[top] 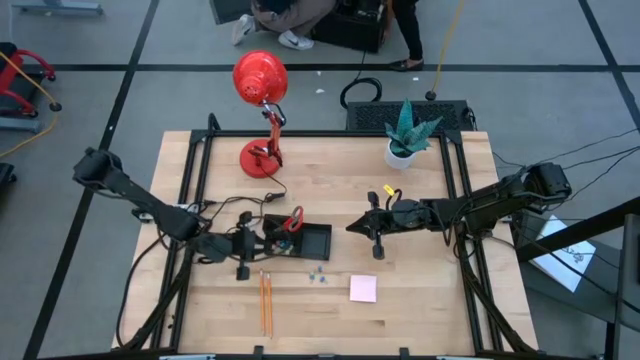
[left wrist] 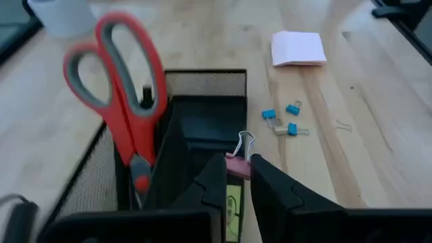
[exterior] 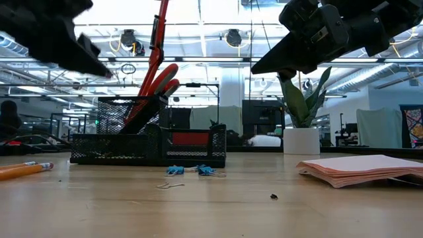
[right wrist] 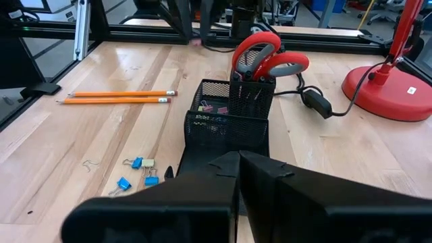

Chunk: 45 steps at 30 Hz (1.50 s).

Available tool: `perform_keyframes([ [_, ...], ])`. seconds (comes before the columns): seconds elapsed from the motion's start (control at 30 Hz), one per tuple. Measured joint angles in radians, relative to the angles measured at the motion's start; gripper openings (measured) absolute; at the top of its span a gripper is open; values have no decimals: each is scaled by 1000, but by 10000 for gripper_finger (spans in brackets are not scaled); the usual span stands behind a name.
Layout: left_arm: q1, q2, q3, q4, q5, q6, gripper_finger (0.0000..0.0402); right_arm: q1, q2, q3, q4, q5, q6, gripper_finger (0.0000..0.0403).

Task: Pick and place office supplies into organizer
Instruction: Put the pink binder clip into the desk organizer, then put the orange pencil into the desk organizer

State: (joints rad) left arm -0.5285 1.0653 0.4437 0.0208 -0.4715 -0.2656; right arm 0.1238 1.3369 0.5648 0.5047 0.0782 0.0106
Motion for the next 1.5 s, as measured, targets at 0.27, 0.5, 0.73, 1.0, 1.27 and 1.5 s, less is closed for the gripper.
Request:
perform_keyframes([
  [0.27, 21, 80, -55, 120, 35, -33, 50, 0, 0, 0, 1, 3, -3, 4],
  [0.5, 42, 204, -55, 113, 33, -88, 51, 0, 0, 0, 7, 3, -3, 4],
  [0.73, 81, 284, -55, 116, 34, -134, 51, 0, 0, 0, 7, 3, -3, 4],
  [1.0, 97, 289, -55, 120, 50, -133, 57, 0, 0, 0, 6, 3, -3, 4],
  [1.27, 96, 289, -54, 125, 51, -130, 142, 0, 0, 0, 6, 3, -3, 4],
  [1.5, 96, 280, -38, 140, 67, -59, 153, 0, 0, 0, 5, 3, -3, 4],
])
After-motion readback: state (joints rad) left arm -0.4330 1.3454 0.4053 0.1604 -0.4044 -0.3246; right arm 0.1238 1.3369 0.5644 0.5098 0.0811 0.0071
